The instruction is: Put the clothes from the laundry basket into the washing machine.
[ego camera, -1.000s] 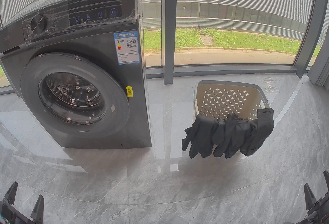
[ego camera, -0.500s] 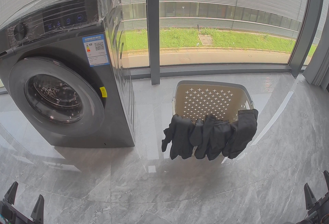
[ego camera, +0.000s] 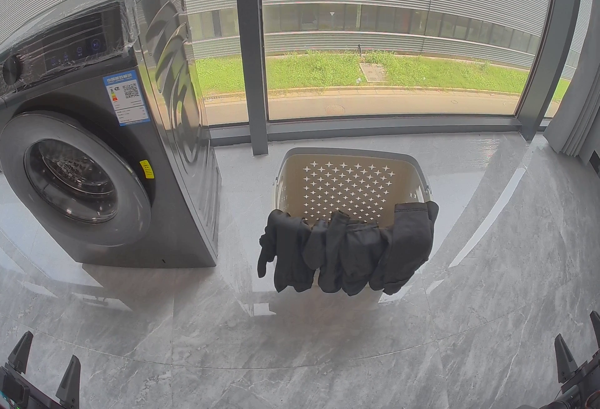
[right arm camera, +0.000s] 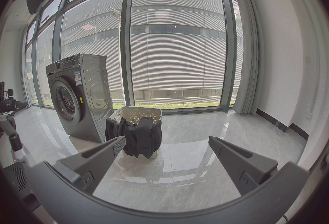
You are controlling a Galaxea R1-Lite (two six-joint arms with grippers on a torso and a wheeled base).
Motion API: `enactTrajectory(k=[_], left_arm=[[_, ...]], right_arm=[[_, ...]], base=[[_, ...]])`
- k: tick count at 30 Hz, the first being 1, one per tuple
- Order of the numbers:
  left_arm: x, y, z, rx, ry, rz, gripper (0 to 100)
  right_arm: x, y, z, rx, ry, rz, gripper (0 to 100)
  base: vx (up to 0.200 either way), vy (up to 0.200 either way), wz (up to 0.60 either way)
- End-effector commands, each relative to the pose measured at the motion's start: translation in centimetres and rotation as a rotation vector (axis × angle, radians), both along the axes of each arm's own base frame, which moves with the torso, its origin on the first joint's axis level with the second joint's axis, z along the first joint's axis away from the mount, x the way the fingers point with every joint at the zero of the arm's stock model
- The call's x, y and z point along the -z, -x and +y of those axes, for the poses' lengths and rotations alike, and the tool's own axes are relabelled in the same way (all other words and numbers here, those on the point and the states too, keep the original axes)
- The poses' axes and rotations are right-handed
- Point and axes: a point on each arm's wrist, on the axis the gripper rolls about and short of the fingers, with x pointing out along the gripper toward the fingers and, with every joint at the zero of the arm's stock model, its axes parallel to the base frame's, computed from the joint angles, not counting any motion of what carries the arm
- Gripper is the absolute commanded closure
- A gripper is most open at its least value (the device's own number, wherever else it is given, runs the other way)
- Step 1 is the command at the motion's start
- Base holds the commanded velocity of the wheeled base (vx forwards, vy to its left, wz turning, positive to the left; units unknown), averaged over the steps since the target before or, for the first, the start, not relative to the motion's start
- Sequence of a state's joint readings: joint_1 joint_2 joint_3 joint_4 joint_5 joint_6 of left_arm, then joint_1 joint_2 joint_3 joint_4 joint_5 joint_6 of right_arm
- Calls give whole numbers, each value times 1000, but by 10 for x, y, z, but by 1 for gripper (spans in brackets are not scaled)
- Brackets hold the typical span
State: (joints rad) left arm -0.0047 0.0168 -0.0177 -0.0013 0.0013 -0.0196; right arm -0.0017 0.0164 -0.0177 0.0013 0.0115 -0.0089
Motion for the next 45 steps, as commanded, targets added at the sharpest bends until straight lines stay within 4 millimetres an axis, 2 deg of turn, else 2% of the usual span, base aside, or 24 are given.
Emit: enactTrajectory(k=[1,32,41,45], left_arm=[[5,0,0,0,0,1,0],[5,0,0,1,11,1,0],[5,0,0,3,5,1,0],[5,0,0,3,10,1,0]], right_arm=[[5,0,0,-1,0,0,0],[5,0,0,1,0,0,0],[5,0,0,1,0,0,0],[5,0,0,1,0,0,0]], base=[[0,0,0],[0,0,0],[200,0,0],[0,0,0]])
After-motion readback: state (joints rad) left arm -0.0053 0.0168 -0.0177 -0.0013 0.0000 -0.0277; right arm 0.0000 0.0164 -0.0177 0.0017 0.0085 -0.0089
